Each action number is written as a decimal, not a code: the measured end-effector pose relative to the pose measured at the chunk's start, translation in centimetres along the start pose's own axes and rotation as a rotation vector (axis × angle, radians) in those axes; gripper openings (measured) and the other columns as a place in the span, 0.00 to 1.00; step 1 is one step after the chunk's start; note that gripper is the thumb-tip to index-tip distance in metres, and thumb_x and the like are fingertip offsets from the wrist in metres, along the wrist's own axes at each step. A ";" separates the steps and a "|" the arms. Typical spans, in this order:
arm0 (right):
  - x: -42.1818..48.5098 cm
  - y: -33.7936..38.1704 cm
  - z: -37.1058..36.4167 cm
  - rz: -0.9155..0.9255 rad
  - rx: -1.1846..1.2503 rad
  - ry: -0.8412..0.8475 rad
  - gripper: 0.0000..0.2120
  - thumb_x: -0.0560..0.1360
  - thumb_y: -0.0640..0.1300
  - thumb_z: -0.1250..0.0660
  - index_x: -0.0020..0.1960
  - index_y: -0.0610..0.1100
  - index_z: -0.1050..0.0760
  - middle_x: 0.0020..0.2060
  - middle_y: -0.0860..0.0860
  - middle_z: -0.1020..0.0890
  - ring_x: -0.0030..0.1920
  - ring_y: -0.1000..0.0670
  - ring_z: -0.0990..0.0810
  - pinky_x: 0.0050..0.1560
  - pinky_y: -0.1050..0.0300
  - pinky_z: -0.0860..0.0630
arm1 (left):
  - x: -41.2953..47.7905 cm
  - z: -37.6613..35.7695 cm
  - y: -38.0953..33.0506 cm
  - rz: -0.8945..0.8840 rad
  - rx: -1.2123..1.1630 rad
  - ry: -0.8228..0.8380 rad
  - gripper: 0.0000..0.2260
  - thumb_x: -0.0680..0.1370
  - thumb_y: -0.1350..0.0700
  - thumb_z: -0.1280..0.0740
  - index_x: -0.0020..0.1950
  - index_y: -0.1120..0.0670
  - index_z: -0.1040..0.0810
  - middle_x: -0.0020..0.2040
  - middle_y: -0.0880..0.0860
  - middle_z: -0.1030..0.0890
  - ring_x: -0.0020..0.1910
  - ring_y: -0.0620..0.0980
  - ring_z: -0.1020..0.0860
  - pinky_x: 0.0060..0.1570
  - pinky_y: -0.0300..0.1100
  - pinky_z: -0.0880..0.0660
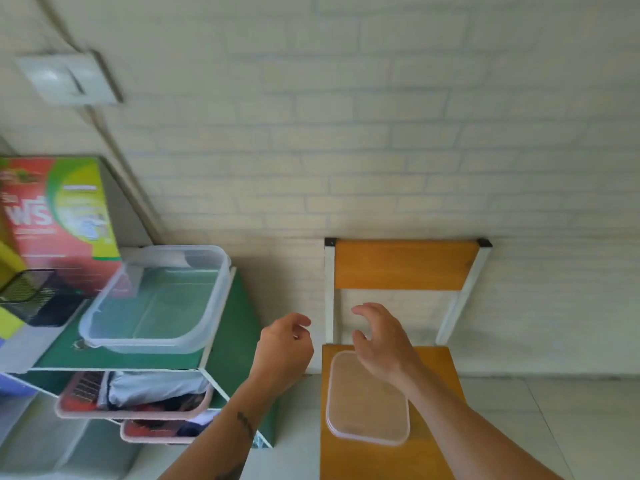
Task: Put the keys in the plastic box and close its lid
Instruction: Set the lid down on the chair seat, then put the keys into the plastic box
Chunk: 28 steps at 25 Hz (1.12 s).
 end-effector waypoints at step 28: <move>7.6 25.3 -16.9 -0.187 -0.045 -0.109 0.30 0.81 0.48 0.41 0.79 0.46 0.48 0.75 0.43 0.36 0.72 0.42 0.34 0.69 0.46 0.34 | 8.1 32.2 23.6 -0.139 0.011 -0.439 0.13 0.74 0.65 0.38 0.55 0.56 0.20 0.52 0.54 0.20 0.48 0.52 0.23 0.52 0.44 0.28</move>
Point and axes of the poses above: each hand's wrist, its own x-axis towards the middle knuckle, its own z-axis out of the back of the hand, y = z × x, the point moved 1 cm from there along x, towards the middle knuckle
